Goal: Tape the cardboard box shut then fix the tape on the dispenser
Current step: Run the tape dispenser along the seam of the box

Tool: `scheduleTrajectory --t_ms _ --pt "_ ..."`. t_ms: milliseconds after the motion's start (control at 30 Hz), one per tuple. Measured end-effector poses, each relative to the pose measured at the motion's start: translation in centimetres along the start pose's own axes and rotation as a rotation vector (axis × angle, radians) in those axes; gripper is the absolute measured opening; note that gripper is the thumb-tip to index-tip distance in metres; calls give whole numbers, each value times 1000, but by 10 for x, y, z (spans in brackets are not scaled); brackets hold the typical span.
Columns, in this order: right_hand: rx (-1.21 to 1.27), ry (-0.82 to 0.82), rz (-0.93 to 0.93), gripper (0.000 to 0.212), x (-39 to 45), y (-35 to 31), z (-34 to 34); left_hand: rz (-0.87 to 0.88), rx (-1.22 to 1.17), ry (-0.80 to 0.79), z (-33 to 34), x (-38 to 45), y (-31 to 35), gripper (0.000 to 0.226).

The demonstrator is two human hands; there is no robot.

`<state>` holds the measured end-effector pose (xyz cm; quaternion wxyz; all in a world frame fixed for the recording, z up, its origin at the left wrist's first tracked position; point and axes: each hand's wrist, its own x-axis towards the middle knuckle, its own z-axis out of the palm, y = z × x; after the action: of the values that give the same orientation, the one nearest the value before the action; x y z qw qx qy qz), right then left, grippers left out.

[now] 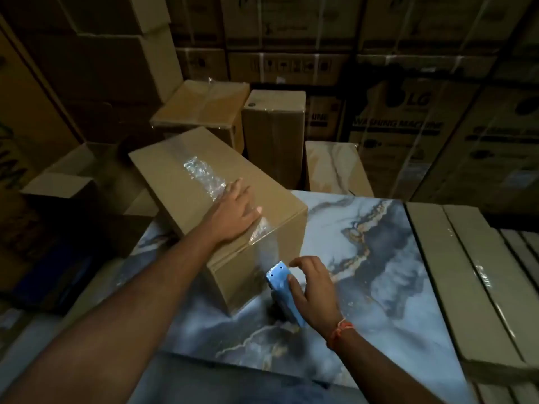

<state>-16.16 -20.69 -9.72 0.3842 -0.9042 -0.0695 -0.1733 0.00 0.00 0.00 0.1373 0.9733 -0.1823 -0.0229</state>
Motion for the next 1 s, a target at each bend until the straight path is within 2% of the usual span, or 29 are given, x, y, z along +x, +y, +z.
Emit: scheduleTrajectory --t_ms 200,467,567,667,1000 --pt "-64 -144 276 28 -11 27 13 -14 80 -31 7 0 1 76" --pt "122 -407 378 43 -16 47 19 -9 99 -23 11 0 -2 75" --pt "378 -443 432 43 -15 53 20 -14 114 -16 14 2 -3 76" --pt "511 -431 457 47 -14 57 20 -17 120 -9 17 4 -6 77" --pt "670 -428 461 53 -35 48 12 -238 126 19 17 29 -10 90"
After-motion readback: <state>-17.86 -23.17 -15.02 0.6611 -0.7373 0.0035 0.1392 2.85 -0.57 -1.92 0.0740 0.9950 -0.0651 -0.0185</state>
